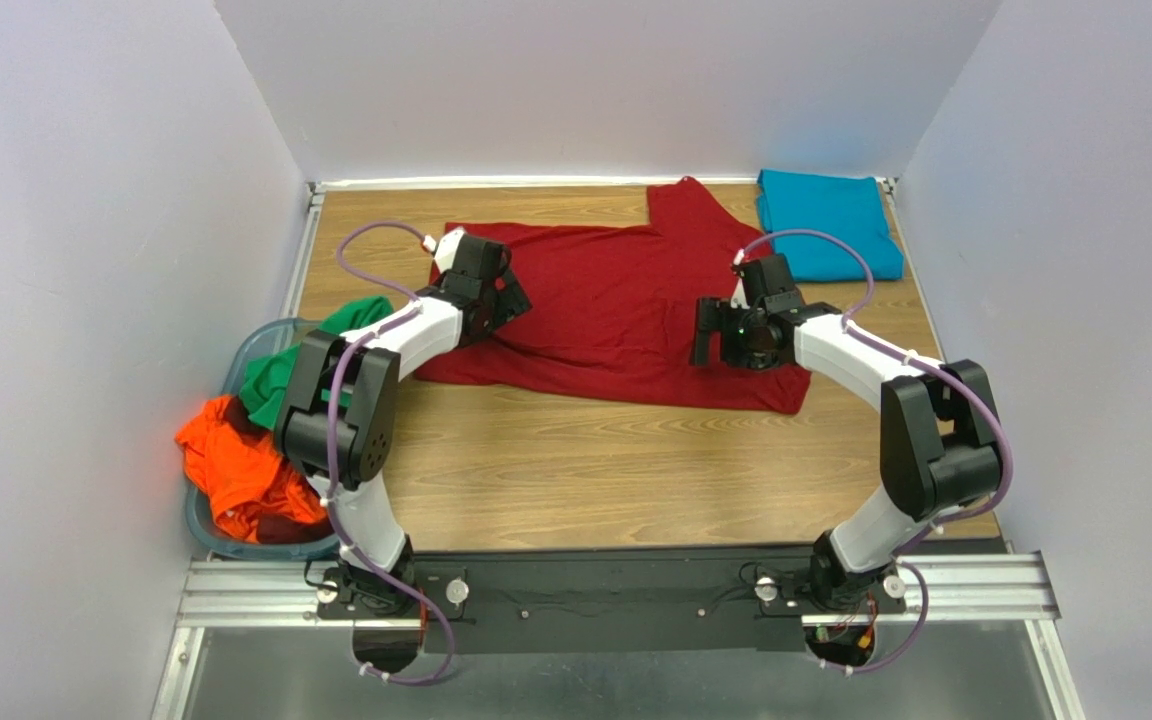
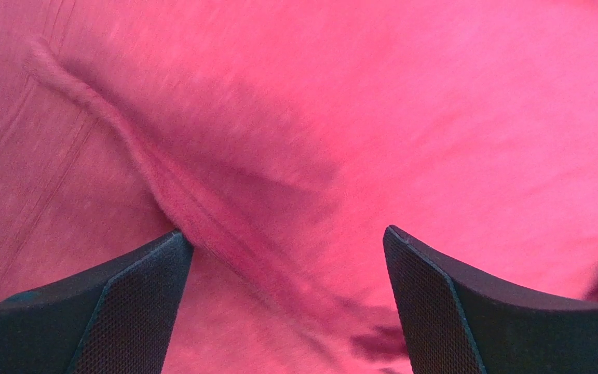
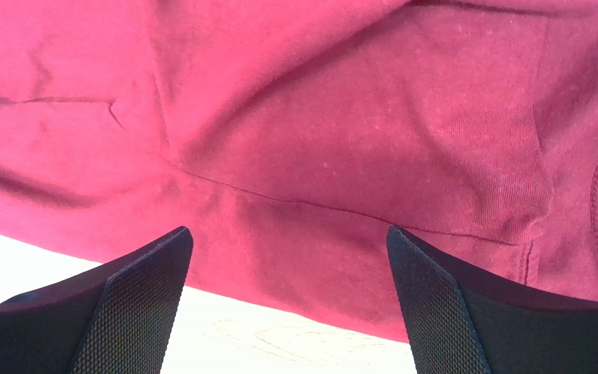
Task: Fold and stack the t-shirts
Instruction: Fold the tshirt
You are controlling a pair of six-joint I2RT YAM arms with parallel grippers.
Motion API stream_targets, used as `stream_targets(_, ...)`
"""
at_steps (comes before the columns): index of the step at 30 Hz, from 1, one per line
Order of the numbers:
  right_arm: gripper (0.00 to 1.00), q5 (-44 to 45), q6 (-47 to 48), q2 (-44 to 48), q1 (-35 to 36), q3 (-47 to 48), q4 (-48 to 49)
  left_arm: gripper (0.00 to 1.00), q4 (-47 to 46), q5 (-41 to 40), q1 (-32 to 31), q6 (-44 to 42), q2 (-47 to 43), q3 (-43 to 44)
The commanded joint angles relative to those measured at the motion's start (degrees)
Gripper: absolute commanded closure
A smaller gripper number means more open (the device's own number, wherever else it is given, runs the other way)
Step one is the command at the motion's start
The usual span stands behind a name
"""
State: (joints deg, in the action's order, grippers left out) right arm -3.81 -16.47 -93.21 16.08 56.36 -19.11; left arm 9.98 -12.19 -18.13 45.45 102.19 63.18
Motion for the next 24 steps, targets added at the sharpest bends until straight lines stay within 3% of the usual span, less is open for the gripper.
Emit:
stream_targets(1,0.00,1.70,-0.06,0.22,0.27,-1.25,1.01,0.02,0.30,-1.00,-0.15,-0.01,1.86,4.49)
stream_targets(12,0.00,2.85,0.12,2.94,0.27,-1.52,0.92,0.02,6.10,-4.86,0.82,-2.91,12.15,19.87)
stream_targets(19,0.00,-10.14,0.91,5.41,0.88,0.42,1.45,0.02,6.19,-7.41,0.73,-3.79,2.51,15.93)
stream_targets(24,0.00,-11.48,0.21,2.69,7.99,4.10,2.32,0.02,5.76,-8.03,0.82,-4.06,-6.38,7.59)
